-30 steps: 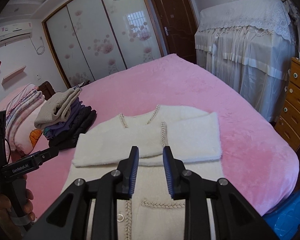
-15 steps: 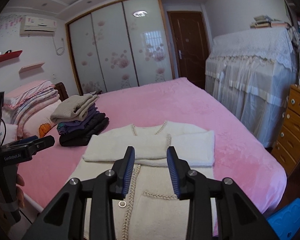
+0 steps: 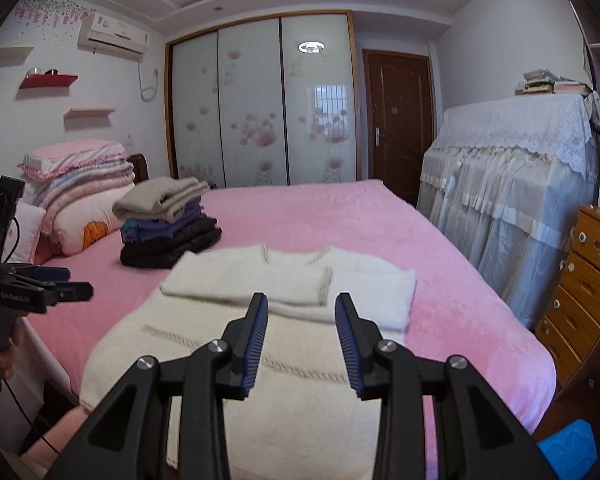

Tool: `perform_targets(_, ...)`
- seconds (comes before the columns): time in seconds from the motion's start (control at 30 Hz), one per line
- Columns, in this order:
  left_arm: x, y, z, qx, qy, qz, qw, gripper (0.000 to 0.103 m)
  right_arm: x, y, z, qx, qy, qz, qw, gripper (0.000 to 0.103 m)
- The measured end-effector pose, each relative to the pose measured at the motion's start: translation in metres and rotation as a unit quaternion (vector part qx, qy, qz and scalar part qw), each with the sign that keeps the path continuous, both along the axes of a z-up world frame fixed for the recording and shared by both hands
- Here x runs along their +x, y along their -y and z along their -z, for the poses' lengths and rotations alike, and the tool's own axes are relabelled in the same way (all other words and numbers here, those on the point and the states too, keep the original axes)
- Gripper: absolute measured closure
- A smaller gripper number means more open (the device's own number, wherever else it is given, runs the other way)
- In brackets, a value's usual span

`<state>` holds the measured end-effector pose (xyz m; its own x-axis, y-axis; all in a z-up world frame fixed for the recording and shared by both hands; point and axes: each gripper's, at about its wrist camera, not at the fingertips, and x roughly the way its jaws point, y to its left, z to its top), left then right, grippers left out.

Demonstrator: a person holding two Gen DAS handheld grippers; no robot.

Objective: Fold large clothes

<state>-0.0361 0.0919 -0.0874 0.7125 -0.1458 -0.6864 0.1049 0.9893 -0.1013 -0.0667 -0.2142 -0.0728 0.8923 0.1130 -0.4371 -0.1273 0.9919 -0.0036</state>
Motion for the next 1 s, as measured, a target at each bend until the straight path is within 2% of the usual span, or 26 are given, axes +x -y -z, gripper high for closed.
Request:
perform_targets(0.07, 0.001, -0.016, 0.022, -0.010, -0.028, -0.015, 0.9994, 0.001, 0.005, 0.008, 0.017, -0.014, -0.038, 0.004, 0.999, 0.068)
perform_targets(0.13, 0.002, -0.034, 0.048, -0.025, -0.062, -0.021, 0.9975, 0.001, 0.009, 0.020, 0.034, 0.000, -0.074, 0.003, 0.997, 0.068)
perform_targets(0.27, 0.002, -0.057, 0.095, -0.009, -0.114, -0.017, 0.9933, 0.001, 0.013, 0.048, 0.072, 0.037, -0.136, 0.021, 0.990, 0.068)
perform_targets(0.37, -0.003, -0.070, 0.124, -0.003, -0.144, -0.017, 0.9895, 0.001, 0.016, 0.064, 0.104, 0.064, -0.195, 0.037, 0.978, 0.064)
perform_targets(0.53, -0.003, -0.094, 0.159, -0.020, -0.181, -0.034, 0.9826, 0.001, 0.017, 0.071, 0.154, 0.084, -0.279, 0.046, 0.955, 0.064)
perform_targets(0.67, 0.002, -0.106, 0.178, -0.028, -0.201, -0.045, 0.9782, 0.001, 0.021, 0.073, 0.182, 0.093, -0.324, 0.051, 0.940, 0.064)
perform_targets(0.87, 0.010, -0.120, 0.197, -0.057, -0.213, -0.057, 0.9738, 0.001, 0.032, 0.077, 0.208, 0.110, -0.354, 0.066, 0.927, 0.064)
perform_targets(1.0, 0.013, -0.127, 0.205, -0.075, -0.216, -0.054, 0.9719, 0.011, 0.040, 0.075, 0.216, 0.123, -0.364, 0.056, 0.922, 0.064)
